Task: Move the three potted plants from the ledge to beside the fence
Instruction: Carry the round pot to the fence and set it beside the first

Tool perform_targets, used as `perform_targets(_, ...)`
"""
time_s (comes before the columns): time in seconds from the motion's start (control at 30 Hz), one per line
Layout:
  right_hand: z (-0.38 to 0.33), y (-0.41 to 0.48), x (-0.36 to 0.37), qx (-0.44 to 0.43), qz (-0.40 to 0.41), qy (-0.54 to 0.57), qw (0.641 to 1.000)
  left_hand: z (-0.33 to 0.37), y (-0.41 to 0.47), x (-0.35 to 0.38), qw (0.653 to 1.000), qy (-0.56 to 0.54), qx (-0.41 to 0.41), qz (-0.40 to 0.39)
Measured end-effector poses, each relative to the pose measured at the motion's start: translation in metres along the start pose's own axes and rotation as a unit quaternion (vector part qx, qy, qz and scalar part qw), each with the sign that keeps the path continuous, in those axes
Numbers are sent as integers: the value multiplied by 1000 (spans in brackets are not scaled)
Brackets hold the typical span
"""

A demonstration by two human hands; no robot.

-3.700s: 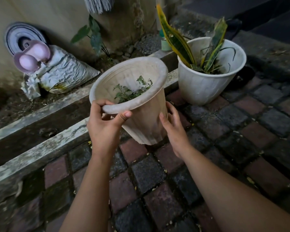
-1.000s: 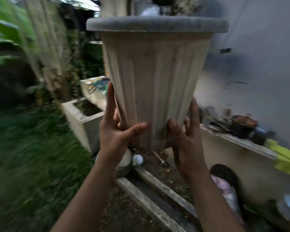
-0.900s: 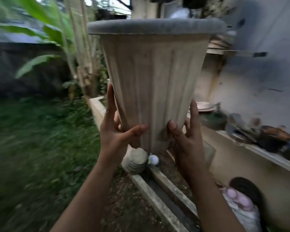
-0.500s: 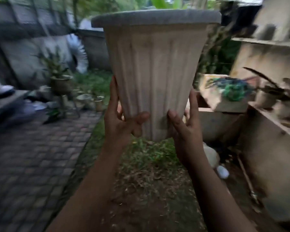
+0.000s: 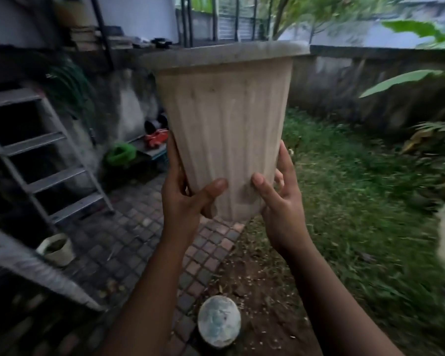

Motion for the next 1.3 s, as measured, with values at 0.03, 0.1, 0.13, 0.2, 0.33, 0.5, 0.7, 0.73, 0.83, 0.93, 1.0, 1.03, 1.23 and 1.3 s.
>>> perform_targets(0.03, 9, 10, 18, 6, -13, 4, 1000, -4, 6, -20, 1000, 8, -2, 13)
perform_targets(0.1, 27, 28, 50, 19, -38, 17, 999, -12, 18, -57, 999, 27, -4, 36)
perform_targets(0.13, 36, 36, 66, 28, -52, 24, 998, -16, 24, -74, 998, 37, 0, 45)
perform_targets(0.2, 53, 52, 95, 49, -86, 40, 994, -22, 32, -103, 996, 62, 9, 66)
perform_targets(0.33, 91, 85, 147, 86, -153, 49, 983, -40, 42, -155, 987, 104, -1, 122)
perform_targets(0.5, 142, 131, 207, 115, -252, 61, 959, -66, 64, -214, 974, 162, 11, 158)
perform_targets(0.7, 185, 199, 268, 162, -337, 76, 924, -94, 96, -262, 945, 224, 1, 238)
perform_targets(0.73, 192, 208, 278, 171, -351, 81, 917, -98, 98, -270, 939, 238, 3, 247)
perform_targets(0.83, 213, 228, 309, 183, -392, 82, 898, -112, 104, -296, 929, 241, 11, 280)
perform_targets(0.93, 238, 241, 341, 204, -424, 86, 878, -127, 108, -322, 918, 250, 1, 308)
perform_targets(1.0, 257, 249, 362, 223, -444, 92, 863, -137, 111, -345, 908, 257, -7, 332)
perform_targets(1.03, 268, 254, 373, 229, -453, 92, 857, -143, 113, -358, 904, 257, -10, 342)
perform_targets(1.23, 333, 313, 444, 260, -481, 79, 834, -206, 147, -427, 884, 246, -8, 397)
perform_targets(1.3, 352, 340, 466, 256, -489, 73, 831, -230, 165, -445, 881, 238, -8, 409)
Point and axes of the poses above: each hand's wrist, its own y-axis towards the middle knuckle, its own x-axis out of the palm, z = x × y, the point moved 2 cm from there along y, towards the middle knuckle, and after that the axes turned 9 degrees about x, right-handed, at the moved point
